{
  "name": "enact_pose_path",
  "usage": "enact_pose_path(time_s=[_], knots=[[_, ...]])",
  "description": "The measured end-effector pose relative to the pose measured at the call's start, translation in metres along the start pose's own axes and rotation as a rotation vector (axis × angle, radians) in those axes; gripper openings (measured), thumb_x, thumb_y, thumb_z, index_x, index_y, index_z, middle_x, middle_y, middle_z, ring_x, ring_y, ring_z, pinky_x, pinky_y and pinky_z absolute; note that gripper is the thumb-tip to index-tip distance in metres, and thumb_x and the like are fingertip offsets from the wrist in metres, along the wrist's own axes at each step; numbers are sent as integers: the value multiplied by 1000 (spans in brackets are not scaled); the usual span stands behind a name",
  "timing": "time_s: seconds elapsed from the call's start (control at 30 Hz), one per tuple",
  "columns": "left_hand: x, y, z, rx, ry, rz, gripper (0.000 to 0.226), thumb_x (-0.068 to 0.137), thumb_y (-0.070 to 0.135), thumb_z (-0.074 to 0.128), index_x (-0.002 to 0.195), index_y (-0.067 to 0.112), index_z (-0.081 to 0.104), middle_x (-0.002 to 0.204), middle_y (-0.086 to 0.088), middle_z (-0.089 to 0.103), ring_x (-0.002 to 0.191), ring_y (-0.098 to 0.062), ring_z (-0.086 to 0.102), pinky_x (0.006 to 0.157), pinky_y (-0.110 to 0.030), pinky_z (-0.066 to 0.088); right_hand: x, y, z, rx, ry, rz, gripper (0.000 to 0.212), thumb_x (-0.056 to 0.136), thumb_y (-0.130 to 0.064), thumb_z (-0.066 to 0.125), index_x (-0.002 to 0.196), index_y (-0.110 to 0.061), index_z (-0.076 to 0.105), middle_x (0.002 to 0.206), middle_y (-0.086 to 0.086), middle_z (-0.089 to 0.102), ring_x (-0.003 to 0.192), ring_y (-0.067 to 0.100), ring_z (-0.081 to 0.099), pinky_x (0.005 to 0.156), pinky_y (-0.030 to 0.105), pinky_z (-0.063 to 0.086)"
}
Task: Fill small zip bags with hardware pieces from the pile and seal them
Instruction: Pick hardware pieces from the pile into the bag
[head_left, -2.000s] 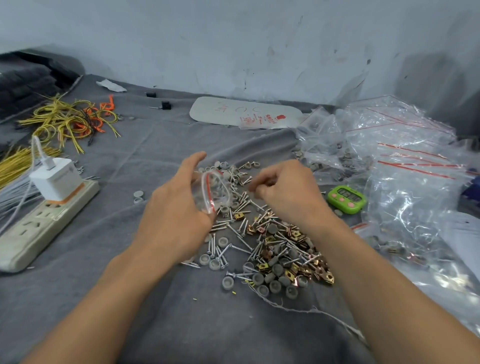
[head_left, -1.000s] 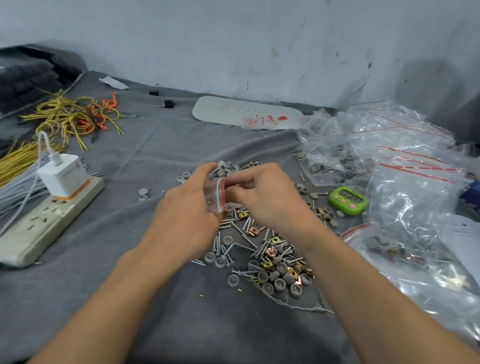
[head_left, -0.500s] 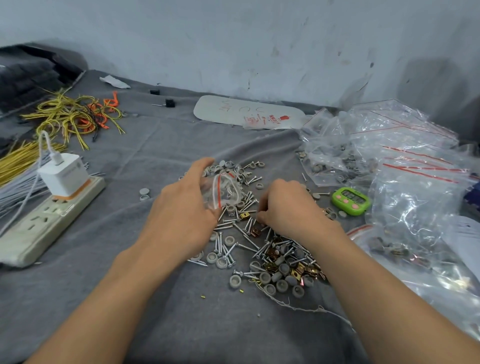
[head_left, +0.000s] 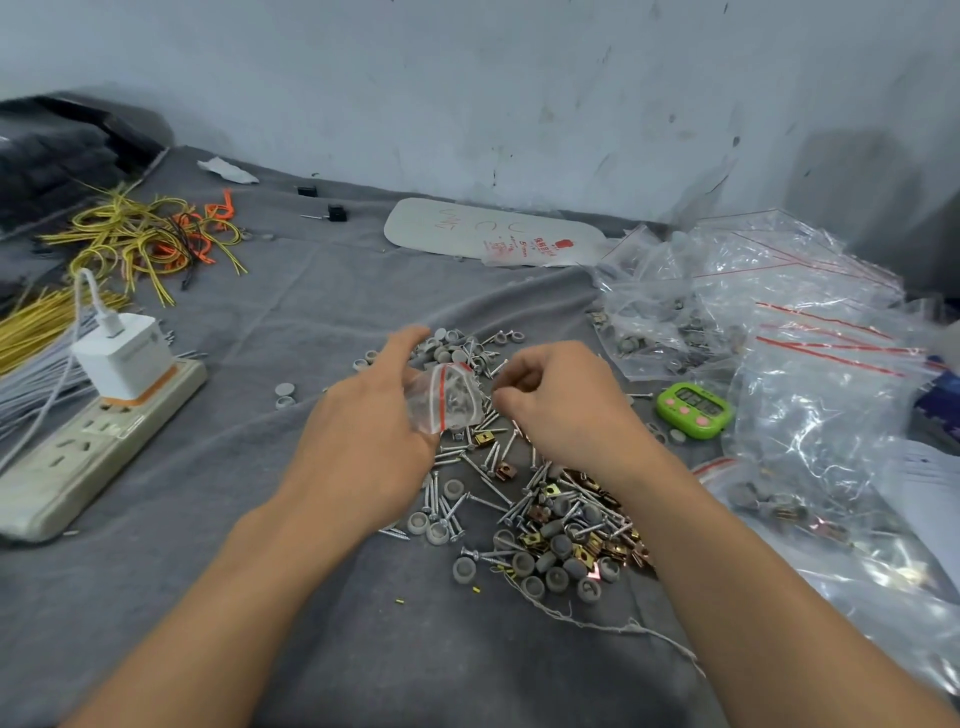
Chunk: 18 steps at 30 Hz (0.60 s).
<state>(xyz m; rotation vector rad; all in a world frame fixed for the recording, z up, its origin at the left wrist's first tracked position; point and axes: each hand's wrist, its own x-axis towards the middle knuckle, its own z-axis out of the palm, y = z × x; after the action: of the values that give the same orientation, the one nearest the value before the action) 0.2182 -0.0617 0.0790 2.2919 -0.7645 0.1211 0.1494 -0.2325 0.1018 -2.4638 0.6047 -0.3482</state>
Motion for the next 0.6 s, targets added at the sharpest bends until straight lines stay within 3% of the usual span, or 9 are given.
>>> enact_pose_path(time_s=[0.07, 0.2, 0.3, 0.37, 0.5, 0.6], knots=[[-1, 2, 1, -1, 4, 20, 77, 82, 19, 72, 144, 45, 34, 116, 4, 70, 104, -30, 64, 77, -36, 45, 0, -13, 4, 173, 2, -56, 9, 85, -24, 77, 78, -28, 77, 60, -17, 68, 55, -5, 60, 49, 7, 37], [-2, 3, 1, -24, -15, 39, 76, 81, 19, 72, 143, 46, 37, 112, -3, 73, 104, -32, 66, 72, -36, 45, -5, -34, 21, 171, -51, -160, 17, 84, -29, 78, 68, -34, 74, 51, -20, 60, 50, -6, 53, 48, 8, 36], [-1, 1, -1, -23, -5, 43, 74, 84, 15, 70, 143, 46, 39, 114, -1, 73, 103, -31, 66, 73, -35, 43, -4, -30, 19, 235, -45, -140, 7, 87, -31, 77, 83, -33, 82, 54, -21, 64, 50, -3, 56, 46, 8, 36], [0, -1, -3, -29, 2, 38, 68, 88, 21, 70, 140, 50, 36, 118, 3, 72, 104, -29, 66, 81, -39, 49, 3, -16, 6, 247, 53, -64, 6, 88, -29, 78, 86, -33, 82, 62, -23, 69, 51, -3, 60, 48, 9, 41], [1, -4, -4, -51, 15, 19, 67, 90, 23, 69, 138, 52, 32, 119, 7, 71, 97, -26, 67, 81, -39, 50, 13, 21, -21, -47, 116, 63, 20, 89, -23, 77, 73, -35, 76, 69, -19, 71, 60, 1, 65, 55, 14, 47], [0, -4, -3, -46, 18, 30, 65, 92, 26, 69, 138, 54, 32, 115, 7, 71, 100, -26, 65, 75, -35, 42, 15, 36, -18, -252, 7, 124, 11, 89, -26, 76, 80, -29, 81, 76, -9, 75, 74, 13, 68, 76, 31, 59]])
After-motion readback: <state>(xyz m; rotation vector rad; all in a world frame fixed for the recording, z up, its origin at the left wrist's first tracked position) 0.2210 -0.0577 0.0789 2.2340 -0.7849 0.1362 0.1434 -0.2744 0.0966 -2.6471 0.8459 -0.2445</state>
